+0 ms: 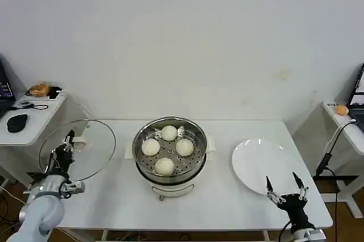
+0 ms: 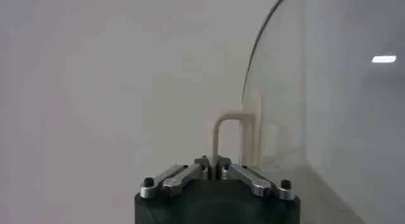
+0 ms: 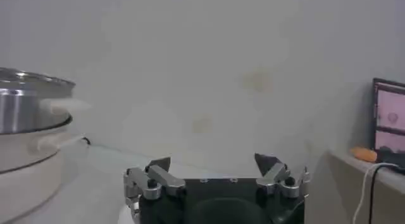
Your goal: Take steamed baozi put them in steamer then cover it.
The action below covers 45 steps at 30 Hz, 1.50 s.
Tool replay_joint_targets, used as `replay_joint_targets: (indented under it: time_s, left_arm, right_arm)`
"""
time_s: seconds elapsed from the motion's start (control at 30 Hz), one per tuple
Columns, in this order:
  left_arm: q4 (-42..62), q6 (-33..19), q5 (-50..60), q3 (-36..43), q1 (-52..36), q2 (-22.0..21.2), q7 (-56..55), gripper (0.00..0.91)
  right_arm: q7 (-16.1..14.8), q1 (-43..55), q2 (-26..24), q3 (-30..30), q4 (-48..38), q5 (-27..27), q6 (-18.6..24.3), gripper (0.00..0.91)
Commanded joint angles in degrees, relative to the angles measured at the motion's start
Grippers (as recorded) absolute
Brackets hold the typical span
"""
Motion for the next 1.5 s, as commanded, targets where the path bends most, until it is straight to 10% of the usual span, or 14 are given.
replay_joint_targets:
  time_s: [0.03, 0.63, 1.5]
  left_arm:
    - [-16.0, 13.6, -7.8, 4.0, 0.3, 3.7, 10.7, 0.0]
    - [-15.3, 22.0, 7.6, 27.1, -16.9, -8.0, 21.6, 0.0]
    - [-11.3, 20.6, 19.7, 33.4, -17.7, -19.0, 24.6, 0.0]
  right_arm:
    - [0.0, 0.0, 0.0, 0.0, 0.0, -1.7, 0.4, 0.907]
    - [0.3, 0.5, 2.0, 1.7, 0.7, -6.5, 0.6, 0.907]
    - [0.1, 1.5, 3.8, -1.2, -0.8, -9.1, 0.7, 0.907]
